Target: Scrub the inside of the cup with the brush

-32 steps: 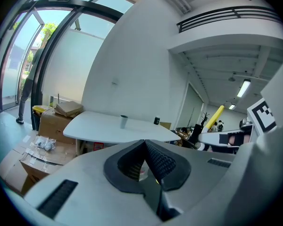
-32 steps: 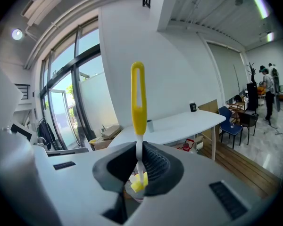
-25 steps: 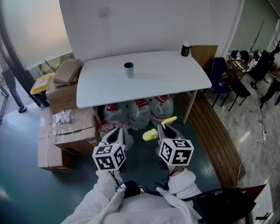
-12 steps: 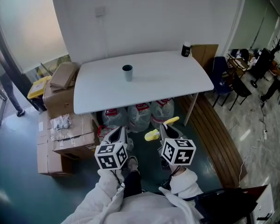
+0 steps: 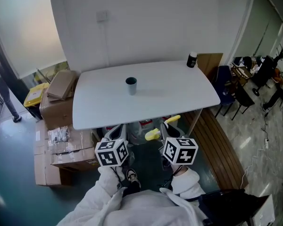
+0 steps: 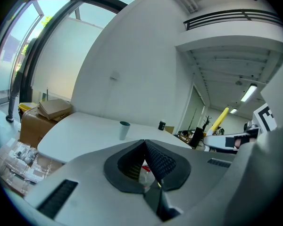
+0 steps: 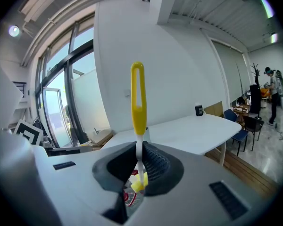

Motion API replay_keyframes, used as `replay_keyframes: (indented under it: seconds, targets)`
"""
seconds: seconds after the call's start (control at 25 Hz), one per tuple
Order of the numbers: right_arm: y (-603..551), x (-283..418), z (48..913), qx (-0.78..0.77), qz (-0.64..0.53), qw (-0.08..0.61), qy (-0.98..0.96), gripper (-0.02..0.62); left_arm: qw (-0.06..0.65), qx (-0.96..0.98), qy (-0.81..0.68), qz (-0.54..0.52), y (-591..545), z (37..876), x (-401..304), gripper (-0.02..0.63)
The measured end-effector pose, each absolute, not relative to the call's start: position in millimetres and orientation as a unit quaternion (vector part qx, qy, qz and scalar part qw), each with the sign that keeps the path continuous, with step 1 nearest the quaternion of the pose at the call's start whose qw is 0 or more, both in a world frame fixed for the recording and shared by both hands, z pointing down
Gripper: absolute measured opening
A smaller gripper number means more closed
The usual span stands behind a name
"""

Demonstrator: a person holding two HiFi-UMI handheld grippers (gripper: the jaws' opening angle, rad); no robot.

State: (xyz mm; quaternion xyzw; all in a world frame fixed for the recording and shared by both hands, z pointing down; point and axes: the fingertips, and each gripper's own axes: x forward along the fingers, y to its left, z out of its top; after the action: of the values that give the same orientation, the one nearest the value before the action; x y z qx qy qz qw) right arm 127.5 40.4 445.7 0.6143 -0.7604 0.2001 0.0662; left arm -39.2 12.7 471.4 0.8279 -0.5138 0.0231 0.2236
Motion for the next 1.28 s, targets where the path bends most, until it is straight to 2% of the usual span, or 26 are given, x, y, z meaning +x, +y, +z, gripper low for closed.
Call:
replay_keyframes:
  seconds: [0.6,1.28]
  targets:
    - [-96.6,116.9,425.9,0.628,0.181,0.05,-0.755,0.084,0.2,0.834,-0.514,0.022,-131.4,449.8,-59.4,0.008]
    - [-161.2,133.6,457.8,0.639,0.207,0.096,-0.734,0.084,0.283,0.818,-0.498,0.051,-185.2,520.5,-55.0,0.008]
